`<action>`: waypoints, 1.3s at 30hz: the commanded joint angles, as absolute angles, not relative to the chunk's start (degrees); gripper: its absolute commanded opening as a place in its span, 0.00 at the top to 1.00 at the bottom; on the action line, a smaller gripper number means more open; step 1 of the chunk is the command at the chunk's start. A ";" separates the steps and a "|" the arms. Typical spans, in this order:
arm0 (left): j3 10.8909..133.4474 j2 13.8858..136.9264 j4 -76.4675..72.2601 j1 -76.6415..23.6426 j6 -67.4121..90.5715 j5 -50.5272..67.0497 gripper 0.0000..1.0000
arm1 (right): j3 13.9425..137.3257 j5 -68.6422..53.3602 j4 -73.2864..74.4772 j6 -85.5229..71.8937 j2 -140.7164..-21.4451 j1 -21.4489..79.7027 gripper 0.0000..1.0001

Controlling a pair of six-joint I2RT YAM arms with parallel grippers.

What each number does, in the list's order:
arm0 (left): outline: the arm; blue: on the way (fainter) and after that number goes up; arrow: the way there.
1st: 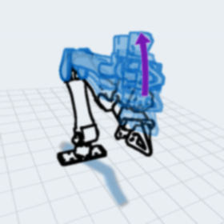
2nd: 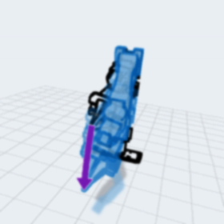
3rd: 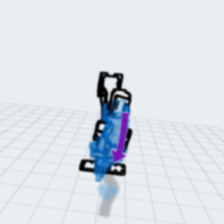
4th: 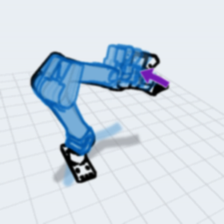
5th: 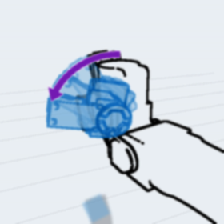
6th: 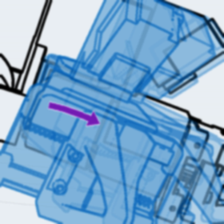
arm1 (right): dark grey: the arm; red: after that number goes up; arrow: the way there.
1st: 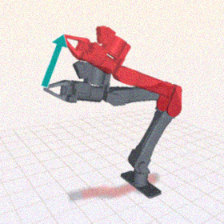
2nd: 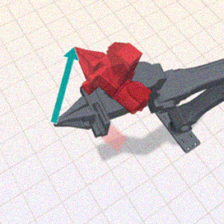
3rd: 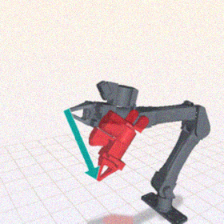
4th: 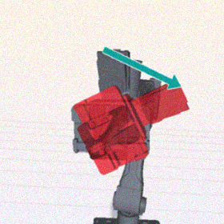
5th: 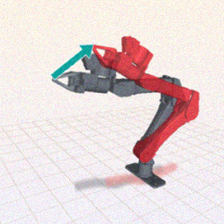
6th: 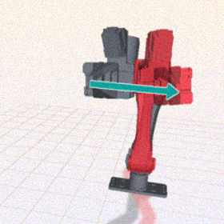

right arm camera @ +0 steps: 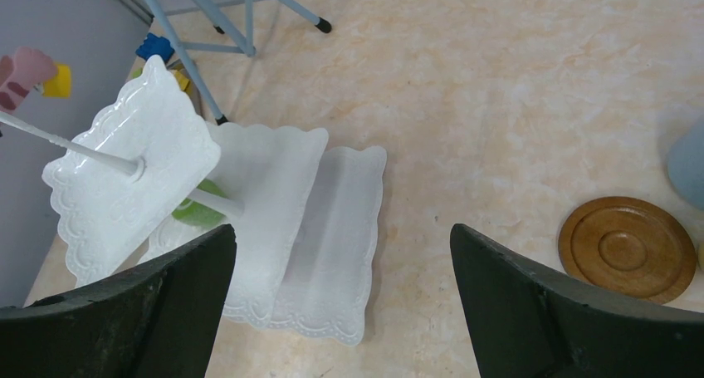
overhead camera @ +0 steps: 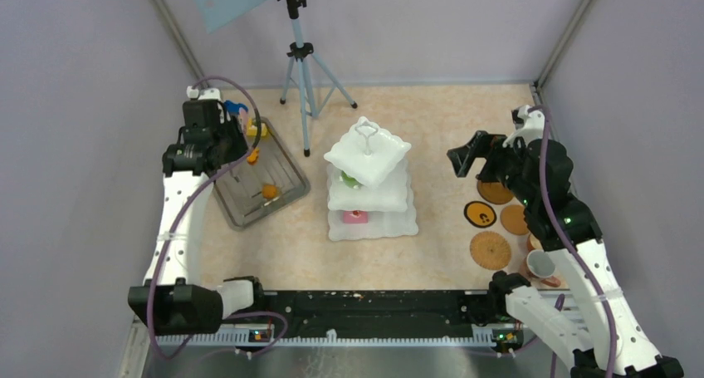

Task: Serve the afternoon tea

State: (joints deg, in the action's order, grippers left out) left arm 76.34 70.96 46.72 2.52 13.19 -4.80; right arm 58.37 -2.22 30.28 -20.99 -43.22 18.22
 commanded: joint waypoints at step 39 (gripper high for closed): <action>77.12 58.81 53.91 -11.82 3.57 -0.86 0.67 | 64.01 -0.21 30.53 -18.67 -48.44 18.71 0.01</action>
State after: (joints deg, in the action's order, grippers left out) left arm 75.00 62.28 54.78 -8.69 5.65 -2.24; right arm 60.88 -1.48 30.96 -19.53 -48.53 18.22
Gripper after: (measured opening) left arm 0.514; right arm 0.985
